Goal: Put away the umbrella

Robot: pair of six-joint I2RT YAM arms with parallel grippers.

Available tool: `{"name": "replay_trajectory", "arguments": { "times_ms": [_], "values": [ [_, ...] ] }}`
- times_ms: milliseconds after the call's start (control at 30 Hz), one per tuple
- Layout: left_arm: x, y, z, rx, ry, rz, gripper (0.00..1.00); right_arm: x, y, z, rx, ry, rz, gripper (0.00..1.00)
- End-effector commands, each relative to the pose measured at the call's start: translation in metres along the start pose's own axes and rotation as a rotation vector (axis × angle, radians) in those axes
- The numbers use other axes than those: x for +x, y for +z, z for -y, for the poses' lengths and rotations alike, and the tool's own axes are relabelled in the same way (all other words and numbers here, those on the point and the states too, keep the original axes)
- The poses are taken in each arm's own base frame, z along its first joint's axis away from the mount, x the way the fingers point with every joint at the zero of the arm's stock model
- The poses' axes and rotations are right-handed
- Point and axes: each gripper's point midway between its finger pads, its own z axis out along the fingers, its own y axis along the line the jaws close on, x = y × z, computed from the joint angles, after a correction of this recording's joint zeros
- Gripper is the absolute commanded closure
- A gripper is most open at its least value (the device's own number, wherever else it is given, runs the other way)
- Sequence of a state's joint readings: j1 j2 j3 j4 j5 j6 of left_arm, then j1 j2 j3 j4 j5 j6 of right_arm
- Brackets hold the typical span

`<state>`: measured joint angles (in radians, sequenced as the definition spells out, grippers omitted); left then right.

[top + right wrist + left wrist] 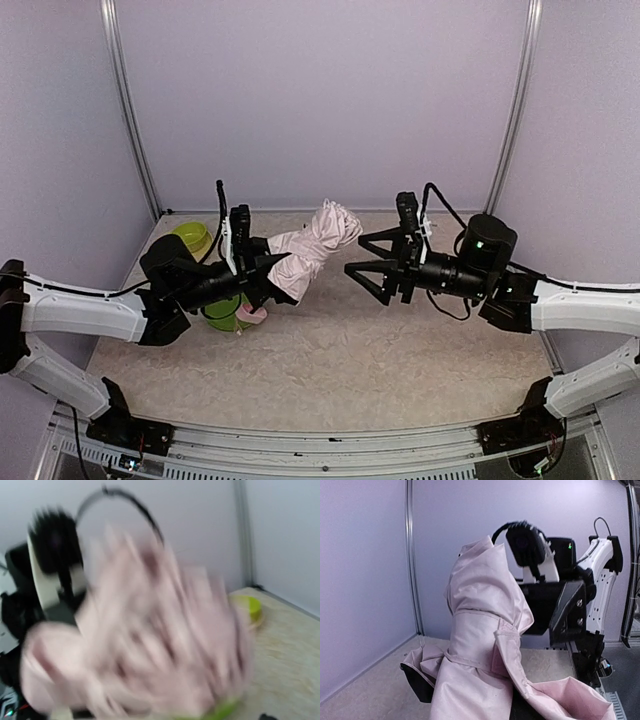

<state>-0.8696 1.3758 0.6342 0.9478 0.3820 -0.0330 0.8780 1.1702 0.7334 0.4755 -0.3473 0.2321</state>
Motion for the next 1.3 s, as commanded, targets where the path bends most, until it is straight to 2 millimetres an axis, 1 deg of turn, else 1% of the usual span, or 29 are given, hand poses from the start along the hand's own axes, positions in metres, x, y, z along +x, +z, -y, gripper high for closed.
{"name": "replay_trajectory", "arguments": {
  "times_ms": [0, 67, 233, 333, 400, 500, 600, 633, 667, 767, 867, 900, 1067, 1200, 1267],
  "values": [
    [-0.069, -0.013, 0.021, 0.044, 0.056, 0.229, 1.00, -0.032, 0.015, -0.038, -0.172, -0.051, 0.146, 0.15],
    [-0.076, -0.013, 0.031, 0.078, 0.064, 0.252, 1.00, -0.037, 0.023, -0.049, -0.218, -0.049, 0.185, 0.15],
    [-0.073, -0.006, 0.049, 0.131, 0.061, 0.245, 1.00, -0.051, 0.041, -0.068, -0.301, -0.095, 0.235, 0.15],
    [-0.070, -0.004, 0.053, 0.145, 0.055, 0.239, 1.00, -0.065, 0.041, -0.083, -0.367, -0.138, 0.283, 0.17],
    [-0.071, -0.004, 0.055, 0.155, 0.060, 0.241, 1.00, -0.068, 0.041, -0.087, -0.383, -0.146, 0.290, 0.20],
    [-0.068, -0.002, 0.056, 0.163, 0.059, 0.226, 1.00, -0.066, 0.044, -0.091, -0.412, -0.147, 0.274, 0.29],
    [-0.068, -0.001, 0.057, 0.172, 0.054, 0.228, 1.00, -0.063, 0.052, -0.087, -0.394, -0.131, 0.236, 0.50],
    [-0.069, -0.001, 0.058, 0.177, 0.053, 0.232, 1.00, -0.061, 0.054, -0.086, -0.392, -0.127, 0.223, 0.54],
    [-0.070, 0.000, 0.059, 0.184, 0.051, 0.232, 1.00, -0.061, 0.054, -0.086, -0.393, -0.126, 0.219, 0.54],
    [-0.069, 0.003, 0.060, 0.189, 0.047, 0.224, 1.00, -0.056, 0.057, -0.087, -0.401, -0.116, 0.201, 0.44],
    [-0.072, 0.002, 0.061, 0.196, 0.051, 0.238, 1.00, -0.050, 0.059, -0.086, -0.394, -0.104, 0.189, 0.29],
    [-0.074, 0.002, 0.062, 0.198, 0.050, 0.240, 1.00, -0.049, 0.059, -0.086, -0.391, -0.103, 0.189, 0.26],
    [-0.080, 0.001, 0.062, 0.204, 0.049, 0.258, 1.00, -0.050, 0.058, -0.085, -0.380, -0.117, 0.198, 0.23],
    [-0.083, 0.001, 0.060, 0.203, 0.021, 0.277, 1.00, -0.043, 0.063, -0.085, -0.382, -0.121, 0.182, 0.14],
    [-0.085, 0.000, 0.058, 0.195, 0.010, 0.290, 1.00, -0.039, 0.065, -0.086, -0.386, -0.133, 0.176, 0.12]
  ]
}}
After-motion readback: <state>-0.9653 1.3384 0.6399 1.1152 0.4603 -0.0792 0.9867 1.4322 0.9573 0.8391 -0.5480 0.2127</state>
